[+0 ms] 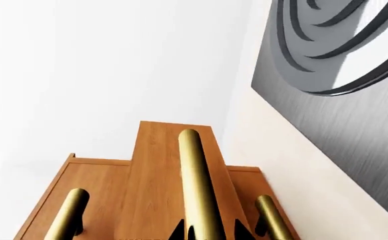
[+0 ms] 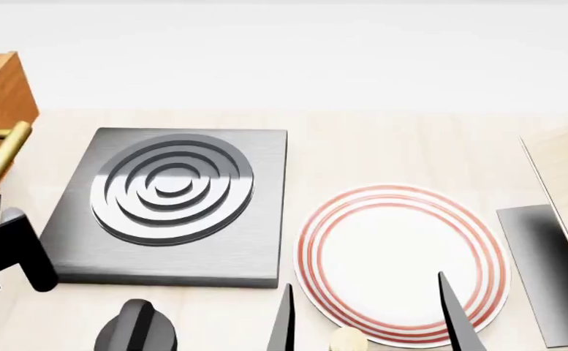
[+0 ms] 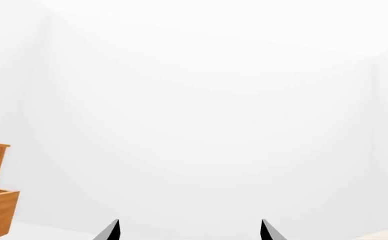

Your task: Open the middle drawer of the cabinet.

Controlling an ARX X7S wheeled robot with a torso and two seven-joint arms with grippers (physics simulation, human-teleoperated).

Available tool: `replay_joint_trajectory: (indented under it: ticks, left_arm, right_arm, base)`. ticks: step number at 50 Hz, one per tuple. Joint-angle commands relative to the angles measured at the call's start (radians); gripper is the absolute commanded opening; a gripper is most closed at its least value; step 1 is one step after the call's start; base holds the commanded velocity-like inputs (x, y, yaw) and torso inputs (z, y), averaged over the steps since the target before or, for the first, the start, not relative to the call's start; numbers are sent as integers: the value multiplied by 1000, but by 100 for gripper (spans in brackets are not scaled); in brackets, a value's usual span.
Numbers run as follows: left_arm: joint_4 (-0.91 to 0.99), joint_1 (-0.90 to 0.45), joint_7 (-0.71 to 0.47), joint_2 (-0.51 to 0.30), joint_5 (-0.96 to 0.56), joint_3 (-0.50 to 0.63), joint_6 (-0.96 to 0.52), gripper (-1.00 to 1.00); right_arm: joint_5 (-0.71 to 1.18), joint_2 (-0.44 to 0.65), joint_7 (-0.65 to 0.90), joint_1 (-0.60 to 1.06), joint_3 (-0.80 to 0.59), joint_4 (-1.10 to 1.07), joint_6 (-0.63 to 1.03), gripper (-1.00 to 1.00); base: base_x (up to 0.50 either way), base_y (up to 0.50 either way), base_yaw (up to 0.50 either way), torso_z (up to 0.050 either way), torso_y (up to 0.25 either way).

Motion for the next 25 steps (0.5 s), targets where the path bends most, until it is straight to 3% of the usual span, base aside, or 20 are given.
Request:
replay_joint_trajectory:
  ticks: [1,16,25]
  left_arm:
    - [79,-74,-86,-8,180,-99,-80,-100]
    - [180,-80,-75,-14,184,-100,-112,-100]
    - [142,-71,-75,3,185,-96,-102,-100]
  right_arm:
    - [-18,-18,-23,0,27,5,-9,100]
    - [-13,-16,-22,-3,32,4,-11,100]
    - [-9,-15,-21,-3,34,7,-13,100]
  base:
    - [0,0,0,0,0]
    - [0,0,0,3,10]
    - [0,0,0,2,9]
